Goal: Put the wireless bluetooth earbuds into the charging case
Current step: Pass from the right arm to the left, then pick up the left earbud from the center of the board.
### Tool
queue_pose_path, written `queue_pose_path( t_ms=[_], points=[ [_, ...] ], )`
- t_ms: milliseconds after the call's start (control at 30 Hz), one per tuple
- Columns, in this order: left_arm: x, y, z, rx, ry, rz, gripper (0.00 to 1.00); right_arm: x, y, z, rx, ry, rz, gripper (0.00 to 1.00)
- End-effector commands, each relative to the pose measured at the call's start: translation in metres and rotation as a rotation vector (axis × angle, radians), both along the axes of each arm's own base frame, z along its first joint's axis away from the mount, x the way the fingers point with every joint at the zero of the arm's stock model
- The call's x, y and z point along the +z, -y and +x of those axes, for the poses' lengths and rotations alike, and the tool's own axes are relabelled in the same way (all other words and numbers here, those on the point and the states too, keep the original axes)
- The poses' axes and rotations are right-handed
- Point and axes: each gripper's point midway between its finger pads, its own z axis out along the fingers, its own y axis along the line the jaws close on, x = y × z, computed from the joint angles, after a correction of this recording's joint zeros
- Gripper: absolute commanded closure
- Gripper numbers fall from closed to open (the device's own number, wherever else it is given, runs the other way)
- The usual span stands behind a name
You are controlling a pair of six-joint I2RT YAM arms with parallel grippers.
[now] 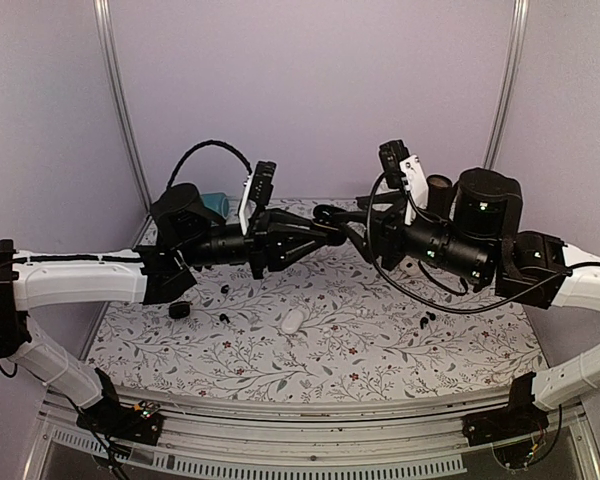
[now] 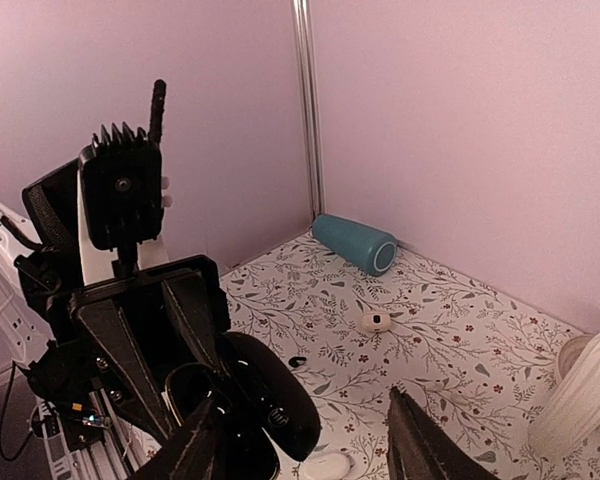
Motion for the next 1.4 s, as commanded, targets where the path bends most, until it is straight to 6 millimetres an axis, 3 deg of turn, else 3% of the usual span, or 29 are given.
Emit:
queue_pose_path(
  t_ms=[0,233,467,667,833,1033,1200,1367],
  points=[
    [-0.009,-0.001,0.002,0.030,0.034,0.029,1.00,0.008,0.012,-0.007,-0.006,-0.047,0.080,0.41],
    [-0.017,-0.001,0.010,0.081,0.040,0.051,1.00,0.004,0.034,-0.002,-0.094,-0.105,0.109,0.30],
    [-0.017,-0.007,0.016,0.135,0.079,0.062,1.00,-0.026,0.058,0.010,-0.221,-0.200,0.095,0.26],
    [-0.011,-0.014,0.020,0.167,0.107,0.057,1.00,-0.082,0.083,0.031,-0.361,-0.375,0.075,0.26],
    [-0.006,-0.019,0.025,0.185,0.128,0.066,1.00,-0.154,0.119,0.043,-0.524,-0.616,0.056,0.28],
    [0.004,-0.028,0.037,0.200,0.144,0.054,1.00,-0.232,0.162,0.039,-0.669,-0.889,0.098,0.33],
    [0.010,-0.032,0.047,0.204,0.150,0.044,1.00,-0.271,0.194,0.030,-0.787,-1.017,0.173,0.41],
    [0.012,-0.034,0.054,0.197,0.148,0.035,1.00,-0.292,0.202,0.033,-0.794,-1.080,0.247,0.45]
  ],
)
